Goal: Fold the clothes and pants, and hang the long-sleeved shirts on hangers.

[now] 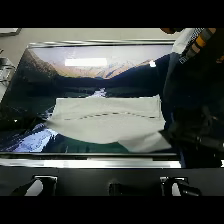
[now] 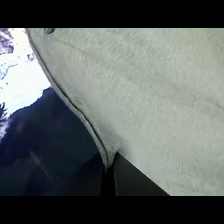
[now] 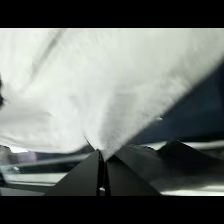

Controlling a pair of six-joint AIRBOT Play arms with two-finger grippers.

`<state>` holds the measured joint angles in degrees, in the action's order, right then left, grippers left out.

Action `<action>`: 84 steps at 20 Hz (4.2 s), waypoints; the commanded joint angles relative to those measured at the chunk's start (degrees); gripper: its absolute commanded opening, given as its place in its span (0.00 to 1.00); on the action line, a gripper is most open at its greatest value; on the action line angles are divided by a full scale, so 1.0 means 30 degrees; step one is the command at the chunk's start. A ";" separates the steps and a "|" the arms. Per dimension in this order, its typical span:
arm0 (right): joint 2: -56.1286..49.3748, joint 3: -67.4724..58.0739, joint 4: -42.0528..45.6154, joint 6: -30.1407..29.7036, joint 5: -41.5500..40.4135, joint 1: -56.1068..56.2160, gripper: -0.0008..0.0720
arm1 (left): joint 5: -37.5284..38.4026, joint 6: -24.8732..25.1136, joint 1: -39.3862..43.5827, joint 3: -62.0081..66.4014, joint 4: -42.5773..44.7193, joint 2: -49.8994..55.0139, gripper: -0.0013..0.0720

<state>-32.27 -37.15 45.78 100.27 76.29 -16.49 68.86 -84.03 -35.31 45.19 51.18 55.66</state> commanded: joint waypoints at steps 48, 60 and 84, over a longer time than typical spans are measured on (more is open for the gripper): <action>-2.3941 -1.3602 0.1166 -0.8488 -0.2557 -0.0124 0.89 | -0.3679 0.0007 0.4656 1.1730 0.1188 1.2305 0.66; -2.0677 -1.6254 0.2237 -0.4699 -0.0117 0.0699 0.06 | -0.3745 -0.0962 0.7599 1.1715 0.0444 1.2539 0.04; -1.7318 -2.5004 0.5996 0.0175 0.6550 0.0699 0.06 | -1.1701 -0.8357 2.4385 2.0888 -0.7730 2.3270 0.04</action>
<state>-84.33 -111.18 63.53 100.57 97.01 -14.46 33.82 -106.83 35.86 102.52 28.86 122.28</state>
